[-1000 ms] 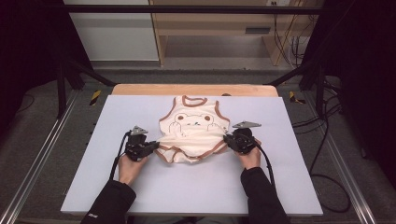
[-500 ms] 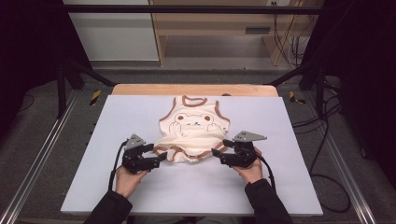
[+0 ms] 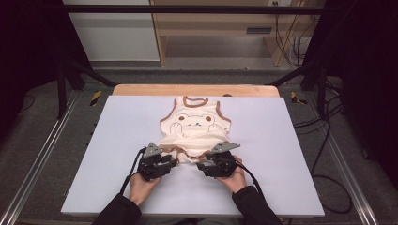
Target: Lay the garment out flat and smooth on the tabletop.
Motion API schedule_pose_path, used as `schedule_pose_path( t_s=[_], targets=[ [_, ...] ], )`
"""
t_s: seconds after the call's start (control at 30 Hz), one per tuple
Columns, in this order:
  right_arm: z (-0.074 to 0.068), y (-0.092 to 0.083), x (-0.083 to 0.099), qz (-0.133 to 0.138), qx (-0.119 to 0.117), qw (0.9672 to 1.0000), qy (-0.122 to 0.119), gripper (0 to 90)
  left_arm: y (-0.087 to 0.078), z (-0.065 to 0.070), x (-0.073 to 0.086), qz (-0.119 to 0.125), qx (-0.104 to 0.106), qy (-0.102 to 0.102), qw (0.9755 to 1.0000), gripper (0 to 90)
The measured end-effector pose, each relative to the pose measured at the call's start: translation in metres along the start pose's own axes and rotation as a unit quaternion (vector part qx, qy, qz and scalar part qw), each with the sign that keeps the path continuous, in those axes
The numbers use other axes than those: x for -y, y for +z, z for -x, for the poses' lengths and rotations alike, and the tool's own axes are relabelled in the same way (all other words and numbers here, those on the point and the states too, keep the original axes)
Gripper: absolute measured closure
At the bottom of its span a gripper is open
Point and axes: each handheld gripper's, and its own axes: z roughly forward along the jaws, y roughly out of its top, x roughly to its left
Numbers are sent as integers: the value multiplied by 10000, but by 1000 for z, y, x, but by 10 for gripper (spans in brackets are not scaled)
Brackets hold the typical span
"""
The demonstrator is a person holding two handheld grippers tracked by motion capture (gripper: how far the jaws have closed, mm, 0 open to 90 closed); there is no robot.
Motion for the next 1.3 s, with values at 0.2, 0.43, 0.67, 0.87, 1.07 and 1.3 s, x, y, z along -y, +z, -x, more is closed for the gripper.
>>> schedule_pose_path(
  t_s=[0.2,0.43,0.67,0.87,1.07,1.3],
  targets=[
    [-1,17,-3,-112,371,9991,-183,657,9,2,2,-231,-159,150,9995,732],
    [-3,8,-6,-59,325,9993,-153,799,3,3,0,-74,-151,143,9998,748],
    [-4,3,-10,-24,187,9998,-68,789,-7,14,-10,374,-214,243,9988,530],
    [-4,-1,-11,31,223,9997,-58,733,11,14,-3,-242,-409,445,9979,589],
    [-2,-2,-11,9,269,9996,-39,812,12,10,-2,-306,-281,269,9988,785],
    [-3,-14,-15,39,189,9998,-60,836,-6,7,-8,-114,66,84,9999,851]
  ],
)
